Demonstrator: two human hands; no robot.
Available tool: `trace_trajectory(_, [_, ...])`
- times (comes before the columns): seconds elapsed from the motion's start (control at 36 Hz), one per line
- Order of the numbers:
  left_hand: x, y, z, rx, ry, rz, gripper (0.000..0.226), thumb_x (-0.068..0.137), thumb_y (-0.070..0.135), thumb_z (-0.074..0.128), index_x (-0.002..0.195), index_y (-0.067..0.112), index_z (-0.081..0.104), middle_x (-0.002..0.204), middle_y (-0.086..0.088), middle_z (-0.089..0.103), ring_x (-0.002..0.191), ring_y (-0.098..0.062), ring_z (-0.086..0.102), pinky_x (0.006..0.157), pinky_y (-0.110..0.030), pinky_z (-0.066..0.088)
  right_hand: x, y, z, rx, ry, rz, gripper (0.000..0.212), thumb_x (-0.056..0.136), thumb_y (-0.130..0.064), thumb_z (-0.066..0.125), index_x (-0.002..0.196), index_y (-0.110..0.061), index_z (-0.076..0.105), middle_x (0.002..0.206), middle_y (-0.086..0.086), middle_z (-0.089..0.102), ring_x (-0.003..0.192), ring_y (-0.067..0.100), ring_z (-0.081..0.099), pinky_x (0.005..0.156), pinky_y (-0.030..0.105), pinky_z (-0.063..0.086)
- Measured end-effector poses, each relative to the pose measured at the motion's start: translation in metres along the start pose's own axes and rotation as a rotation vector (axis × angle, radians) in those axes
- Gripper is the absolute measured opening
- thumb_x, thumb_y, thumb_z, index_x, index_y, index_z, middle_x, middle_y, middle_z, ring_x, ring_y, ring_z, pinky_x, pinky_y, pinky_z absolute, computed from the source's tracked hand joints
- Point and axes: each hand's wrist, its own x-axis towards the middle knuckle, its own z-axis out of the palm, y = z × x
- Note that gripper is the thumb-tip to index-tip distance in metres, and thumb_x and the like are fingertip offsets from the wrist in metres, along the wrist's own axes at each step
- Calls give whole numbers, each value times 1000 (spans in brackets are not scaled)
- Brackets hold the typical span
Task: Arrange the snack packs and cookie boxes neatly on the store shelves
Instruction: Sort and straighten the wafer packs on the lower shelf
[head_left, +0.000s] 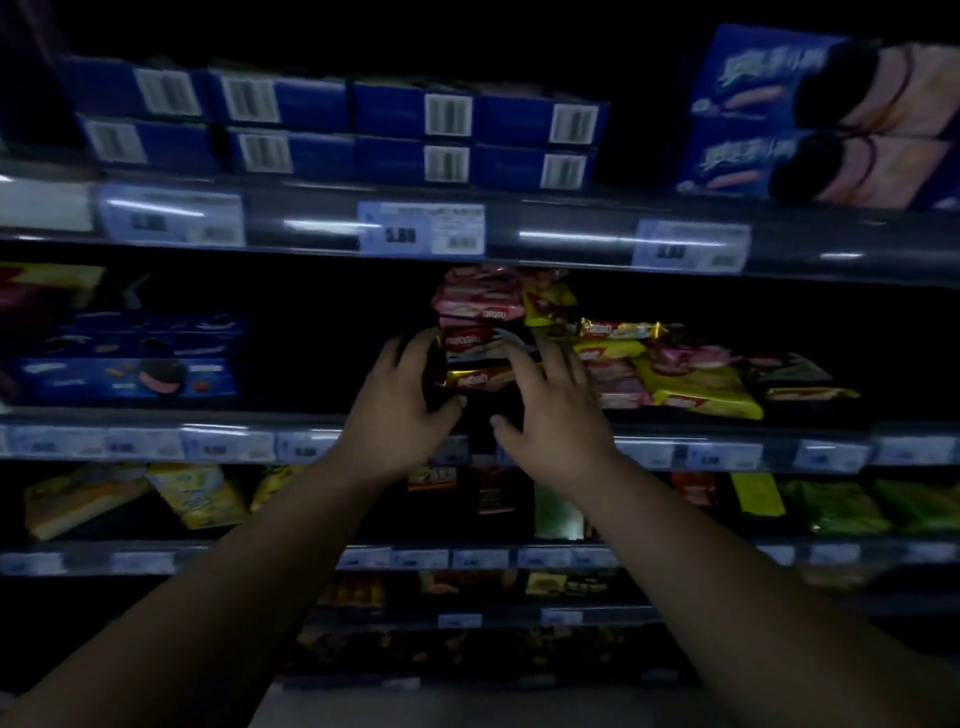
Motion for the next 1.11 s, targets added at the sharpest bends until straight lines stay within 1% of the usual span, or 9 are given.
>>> trace_trajectory(0.14, [33, -12, 14, -203, -65, -247, 73, 77, 49, 71, 140, 32, 39, 128, 3, 56, 122, -17, 54, 103, -36, 46, 28, 4, 10, -39, -16, -14, 82, 84, -54, 59, 152, -31, 21, 155, 13, 28, 143, 36, 17, 117, 52, 14])
trace_trajectory(0.25, [49, -18, 20, -316, -157, -405, 47, 87, 42, 68, 128, 26, 54, 114, 7, 65, 103, -13, 63, 95, -34, 51, 45, 2, 24, -88, -111, 107, 88, 85, -61, 53, 154, -33, 7, 160, 22, 14, 147, 42, 0, 117, 58, -4])
trace_trajectory(0.33, [54, -21, 26, -286, -118, -396, 35, 88, 37, 67, 118, 22, 62, 107, 4, 69, 98, -14, 66, 91, -33, 53, 44, 0, 32, -63, -103, 129, 79, 85, -57, 55, 151, -35, 19, 158, 21, 20, 147, 42, -2, 115, 60, -9])
trace_trajectory(0.5, [52, -23, 34, -391, -37, -432, 29, 85, 19, 73, 110, 25, 60, 102, 3, 66, 97, -16, 66, 93, -38, 53, 36, 8, 39, 64, 70, 84, 65, 80, -39, 67, 140, -35, 42, 140, 13, 44, 139, 36, 26, 116, 59, 5])
trace_trajectory(0.67, [43, -9, 26, -586, 83, -410, 34, 85, 5, 71, 114, 18, 58, 111, -3, 66, 107, -21, 64, 91, -36, 55, 32, 5, 36, 309, 141, 92, 56, 85, -31, 67, 135, -31, 42, 131, 5, 53, 128, 29, 40, 114, 56, 16])
trace_trajectory(0.75, [40, -3, 20, -680, 115, -362, 34, 84, 0, 71, 110, 19, 59, 112, -4, 65, 109, -21, 64, 85, -33, 56, 26, 7, 26, 658, 217, 138, 53, 88, -23, 69, 133, -30, 44, 135, 0, 49, 125, 20, 42, 102, 39, 40])
trace_trajectory(0.83, [37, 10, 22, -701, 135, -285, 38, 83, 0, 72, 100, 31, 57, 115, -3, 65, 108, -17, 64, 87, -37, 55, 20, 11, 12, 759, 314, 150, 53, 87, -16, 71, 133, -25, 46, 134, -5, 46, 122, 8, 41, 93, 23, 39])
trace_trajectory(1.0, [43, 55, 52, -735, 24, -190, 41, 84, -4, 69, 104, 28, 52, 106, 6, 64, 97, -4, 63, 83, -37, 56, 3, 46, -6, 636, 490, 188, 59, 79, -19, 77, 129, -23, 48, 135, -2, 47, 128, 16, 38, 100, 41, 44])
trace_trajectory(1.11, [49, 90, 87, -720, -69, -115, 45, 82, -5, 71, 103, 30, 53, 105, 6, 64, 97, -3, 62, 85, -24, 51, -20, 88, -18, 437, 534, 228, 67, 71, -31, 81, 128, -23, 47, 137, 3, 43, 130, 25, 33, 101, 46, 41])
